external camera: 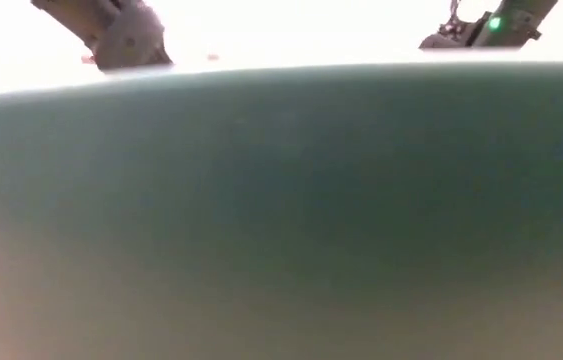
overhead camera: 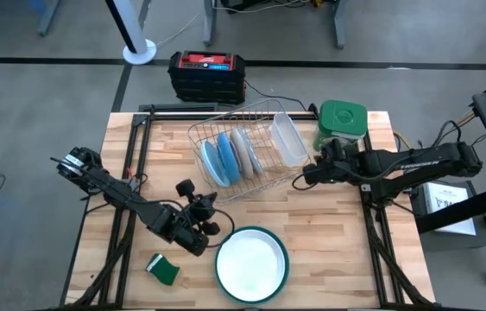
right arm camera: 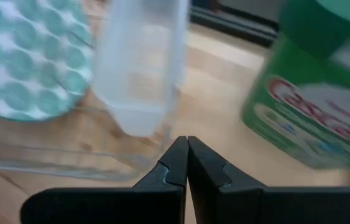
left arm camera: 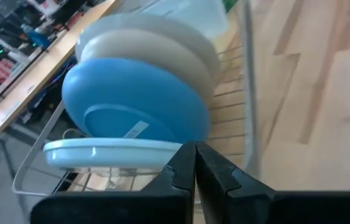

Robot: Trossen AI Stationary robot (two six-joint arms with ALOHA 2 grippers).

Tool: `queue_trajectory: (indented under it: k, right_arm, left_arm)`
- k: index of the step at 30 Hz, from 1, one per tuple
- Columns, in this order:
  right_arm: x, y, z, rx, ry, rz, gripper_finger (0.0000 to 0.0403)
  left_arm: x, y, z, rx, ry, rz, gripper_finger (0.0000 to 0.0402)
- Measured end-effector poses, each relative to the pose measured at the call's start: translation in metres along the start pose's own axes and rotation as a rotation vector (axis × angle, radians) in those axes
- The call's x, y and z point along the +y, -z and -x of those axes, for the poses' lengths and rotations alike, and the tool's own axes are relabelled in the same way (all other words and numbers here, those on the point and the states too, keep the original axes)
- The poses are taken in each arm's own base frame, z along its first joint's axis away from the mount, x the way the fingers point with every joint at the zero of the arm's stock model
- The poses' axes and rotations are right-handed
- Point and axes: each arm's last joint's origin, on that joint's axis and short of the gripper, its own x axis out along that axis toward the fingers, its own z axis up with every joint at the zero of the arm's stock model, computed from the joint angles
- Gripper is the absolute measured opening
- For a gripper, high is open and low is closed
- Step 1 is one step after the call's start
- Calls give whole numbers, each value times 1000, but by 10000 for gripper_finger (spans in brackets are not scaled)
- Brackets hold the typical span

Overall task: Sort dishes
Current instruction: Adjust the dish rack

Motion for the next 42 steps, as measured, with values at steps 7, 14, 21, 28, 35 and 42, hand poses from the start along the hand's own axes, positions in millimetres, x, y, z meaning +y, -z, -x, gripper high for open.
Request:
queue_trajectory:
  k: [7,14,21,28,35,42]
  right_arm:
    - [12,-2,-7,-8,-50,79,0]
    - [21,5,-22,39,-6,122,0]
    - [27,9,-29,80,-17,128,0]
    - [34,8,-31,102,-83,98,0]
    - [38,7,-31,123,-134,68,0]
    - [42,8,-30,142,-192,55,0]
  left_arm:
    - [1,4,-7,9,-14,8,0]
    - [0,5,-7,30,14,19,0]
    - [1,7,-8,43,19,23,0]
    - [3,9,-10,61,9,17,0]
    - [7,12,-13,99,-5,7,0]
    - [11,16,-13,124,-25,-8,0]
